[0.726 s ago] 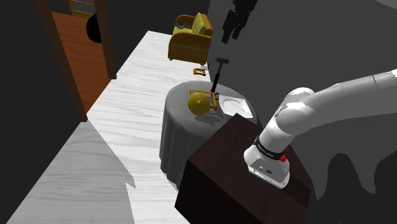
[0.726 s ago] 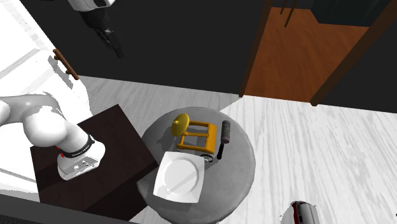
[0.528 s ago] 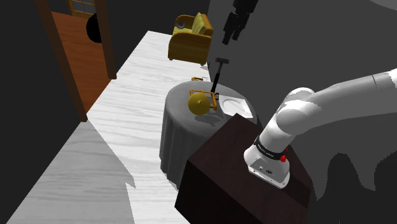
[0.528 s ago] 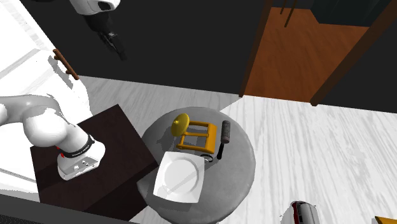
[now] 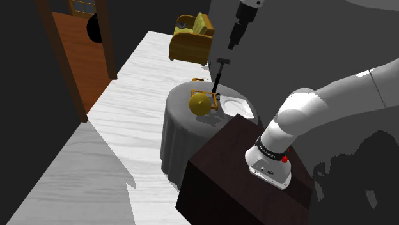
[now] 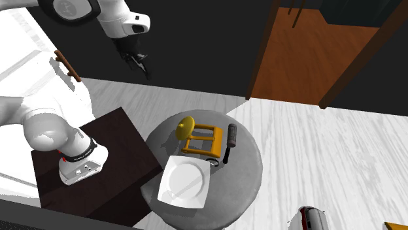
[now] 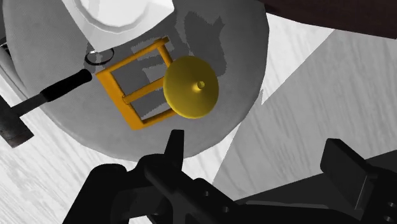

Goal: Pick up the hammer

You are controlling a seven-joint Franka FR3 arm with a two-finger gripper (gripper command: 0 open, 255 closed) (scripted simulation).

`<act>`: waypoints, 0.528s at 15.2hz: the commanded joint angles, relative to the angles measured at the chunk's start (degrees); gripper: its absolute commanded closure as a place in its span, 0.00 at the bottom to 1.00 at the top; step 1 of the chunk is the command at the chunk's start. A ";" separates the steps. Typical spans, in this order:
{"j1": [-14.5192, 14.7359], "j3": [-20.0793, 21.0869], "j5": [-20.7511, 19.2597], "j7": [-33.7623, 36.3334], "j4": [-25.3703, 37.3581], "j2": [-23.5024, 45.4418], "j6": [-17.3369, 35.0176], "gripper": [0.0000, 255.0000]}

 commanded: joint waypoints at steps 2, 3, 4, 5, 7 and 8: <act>-0.09 -3.99 -1.34 -6.17 0.99 3.68 2.54 0.00; -0.09 -5.31 -1.65 -8.20 1.48 5.09 3.40 0.00; -0.05 -6.64 -1.88 -10.23 2.06 6.59 4.26 0.00; 0.01 -7.94 -2.03 -12.28 2.73 8.18 5.10 0.00; 0.20 -10.53 -2.06 -16.43 4.34 11.58 6.74 0.00; 0.32 -11.79 -1.91 -18.55 5.27 13.40 7.53 0.00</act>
